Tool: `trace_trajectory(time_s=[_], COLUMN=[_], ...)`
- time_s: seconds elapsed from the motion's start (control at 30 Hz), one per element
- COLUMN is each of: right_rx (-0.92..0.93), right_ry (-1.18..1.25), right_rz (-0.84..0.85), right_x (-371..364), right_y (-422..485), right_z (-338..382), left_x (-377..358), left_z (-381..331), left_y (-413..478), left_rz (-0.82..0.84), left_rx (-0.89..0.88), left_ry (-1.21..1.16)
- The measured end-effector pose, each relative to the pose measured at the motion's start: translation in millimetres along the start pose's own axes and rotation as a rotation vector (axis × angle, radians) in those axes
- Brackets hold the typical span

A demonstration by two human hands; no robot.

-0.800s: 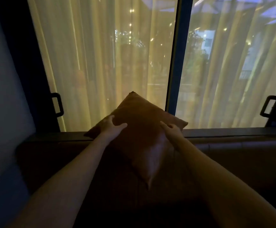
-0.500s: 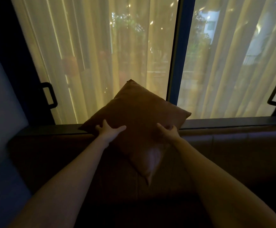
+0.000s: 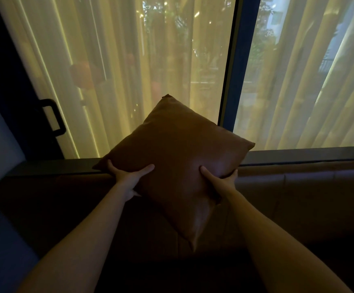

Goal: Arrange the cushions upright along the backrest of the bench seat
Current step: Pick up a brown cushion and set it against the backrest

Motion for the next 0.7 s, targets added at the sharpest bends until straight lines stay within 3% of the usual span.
trace_trajectory(time_s=[0.33, 0.7], right_rx=[0.107, 0.145], right_ry=[0.043, 0.054], right_rz=[-0.049, -0.144], right_x=[1, 20], right_y=[-32, -105], right_z=[11, -45], left_x=[11, 51], left_z=[1, 44], left_y=[-18, -68], left_rz=[0.070, 0.145], left_rx=[-0.091, -0.104], left_ry=[-0.029, -0.036])
Point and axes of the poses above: each hand's wrist, its own y-axis towards the middle knuckle, its own x-axis out of the back of the hand, z = x × y, the point moved 4 cm from there along y, towards the middle knuckle, and after that the axes turned 6 degrees about -y, right-handed, at the moved point
